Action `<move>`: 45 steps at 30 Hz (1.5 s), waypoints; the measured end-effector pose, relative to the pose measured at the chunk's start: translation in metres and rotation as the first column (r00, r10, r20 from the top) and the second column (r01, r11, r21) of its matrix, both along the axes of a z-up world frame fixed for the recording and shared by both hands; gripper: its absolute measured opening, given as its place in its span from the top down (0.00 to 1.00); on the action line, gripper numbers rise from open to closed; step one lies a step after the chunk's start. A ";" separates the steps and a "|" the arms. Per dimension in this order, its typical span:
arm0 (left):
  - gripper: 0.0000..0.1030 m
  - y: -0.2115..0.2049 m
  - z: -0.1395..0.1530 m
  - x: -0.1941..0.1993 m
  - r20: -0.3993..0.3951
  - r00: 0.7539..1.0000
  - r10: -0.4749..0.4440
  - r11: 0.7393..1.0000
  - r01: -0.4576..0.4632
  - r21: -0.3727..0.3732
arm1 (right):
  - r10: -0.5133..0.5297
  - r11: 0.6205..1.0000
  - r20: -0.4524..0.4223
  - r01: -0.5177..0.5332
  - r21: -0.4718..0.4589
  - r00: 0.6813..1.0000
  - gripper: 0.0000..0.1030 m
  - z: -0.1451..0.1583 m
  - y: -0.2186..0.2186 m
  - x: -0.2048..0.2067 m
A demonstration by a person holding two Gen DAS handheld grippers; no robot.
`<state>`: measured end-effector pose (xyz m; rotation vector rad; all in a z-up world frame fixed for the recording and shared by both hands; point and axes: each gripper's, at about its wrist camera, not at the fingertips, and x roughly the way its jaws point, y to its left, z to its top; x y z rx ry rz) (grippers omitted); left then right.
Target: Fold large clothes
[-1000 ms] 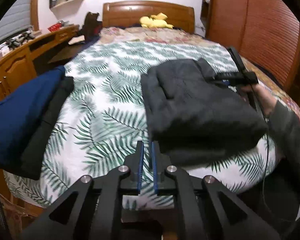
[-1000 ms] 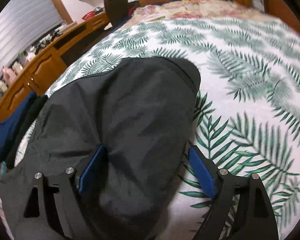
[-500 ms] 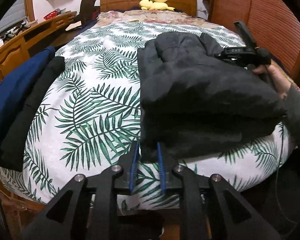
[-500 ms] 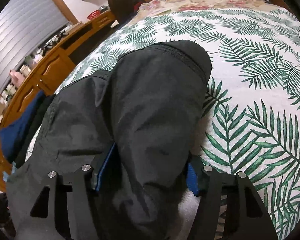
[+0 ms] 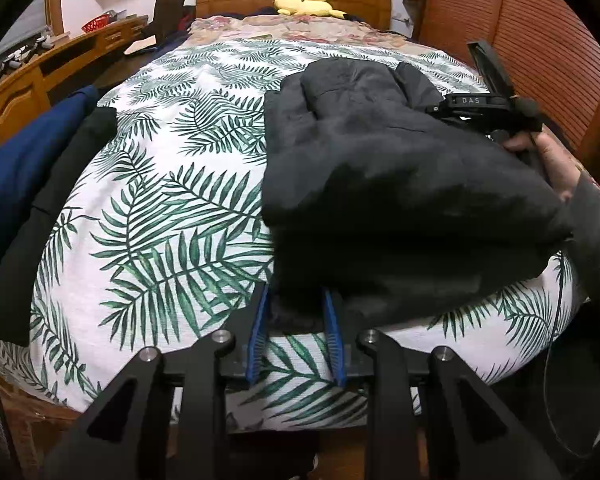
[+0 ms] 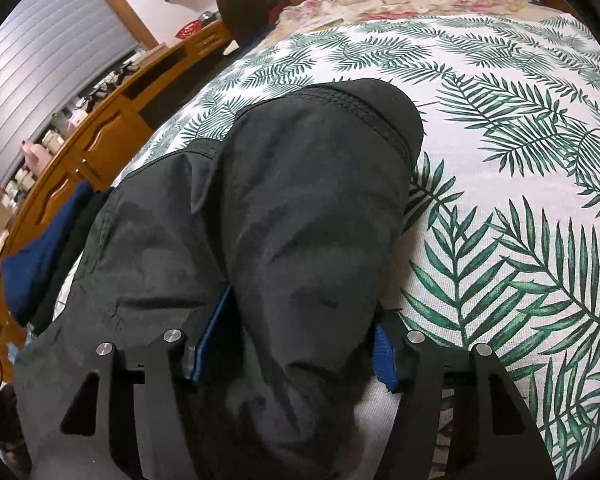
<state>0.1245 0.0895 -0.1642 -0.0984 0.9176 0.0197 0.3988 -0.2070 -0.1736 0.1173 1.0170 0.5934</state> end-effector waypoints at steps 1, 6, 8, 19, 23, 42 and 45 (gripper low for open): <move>0.76 -0.001 0.000 0.000 -0.001 1.000 0.000 1.000 0.000 0.002 | 0.000 1.000 0.001 0.000 0.000 1.000 0.39 0.000 0.000 0.000; 0.76 0.004 -0.006 0.004 -0.008 1.000 0.004 1.000 -0.005 -0.028 | -0.001 1.000 0.000 0.001 0.001 1.000 0.39 0.000 0.000 0.000; 0.75 0.006 -0.007 0.005 -0.009 1.000 0.006 0.999 -0.006 -0.040 | 0.000 1.000 -0.001 0.000 0.002 1.000 0.39 0.000 0.000 0.000; 0.75 0.002 -0.010 0.005 0.005 1.000 0.019 1.000 -0.018 -0.011 | 0.020 1.000 0.036 -0.019 -0.021 0.999 0.57 0.010 0.004 -0.006; 0.78 0.001 -0.010 0.003 0.017 1.000 0.006 1.000 -0.006 -0.001 | 0.031 0.999 0.085 -0.029 -0.032 0.996 0.69 0.019 0.010 -0.012; 0.99 0.055 0.057 -0.035 0.288 0.957 0.044 0.998 -0.053 0.022 | 0.124 0.991 0.377 -0.098 -0.086 0.918 0.83 0.118 0.104 -0.062; 0.99 0.090 0.083 -0.050 0.334 0.940 0.074 0.994 -0.097 0.051 | 0.168 0.985 0.393 -0.139 -0.099 0.904 0.83 0.137 0.148 -0.063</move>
